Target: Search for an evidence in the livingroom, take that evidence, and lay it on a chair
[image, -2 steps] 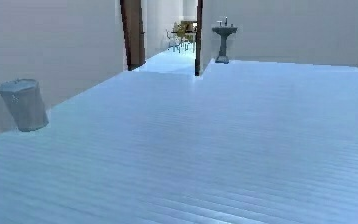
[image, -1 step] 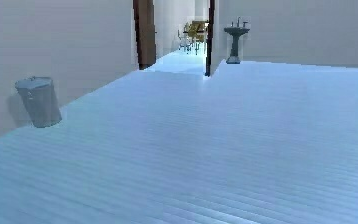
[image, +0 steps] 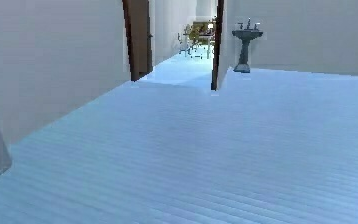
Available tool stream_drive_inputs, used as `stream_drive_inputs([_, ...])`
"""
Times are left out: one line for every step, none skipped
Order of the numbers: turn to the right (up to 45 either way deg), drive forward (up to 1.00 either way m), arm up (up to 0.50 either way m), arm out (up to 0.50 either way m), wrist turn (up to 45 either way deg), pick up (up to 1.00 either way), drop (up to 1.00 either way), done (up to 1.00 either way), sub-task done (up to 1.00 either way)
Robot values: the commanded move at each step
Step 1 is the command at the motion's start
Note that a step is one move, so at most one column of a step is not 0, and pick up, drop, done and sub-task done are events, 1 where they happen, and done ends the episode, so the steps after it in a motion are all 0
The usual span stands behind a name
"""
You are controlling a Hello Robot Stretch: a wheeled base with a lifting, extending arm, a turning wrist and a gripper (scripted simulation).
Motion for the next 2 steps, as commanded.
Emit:
stream_drive_inputs([0.0,1.0,0.0,0.0,0.0,0.0,0.0,0.0,0.0])
stream_drive_inputs([0.0,1.0,0.0,0.0,0.0,0.0,0.0,0.0,0.0])
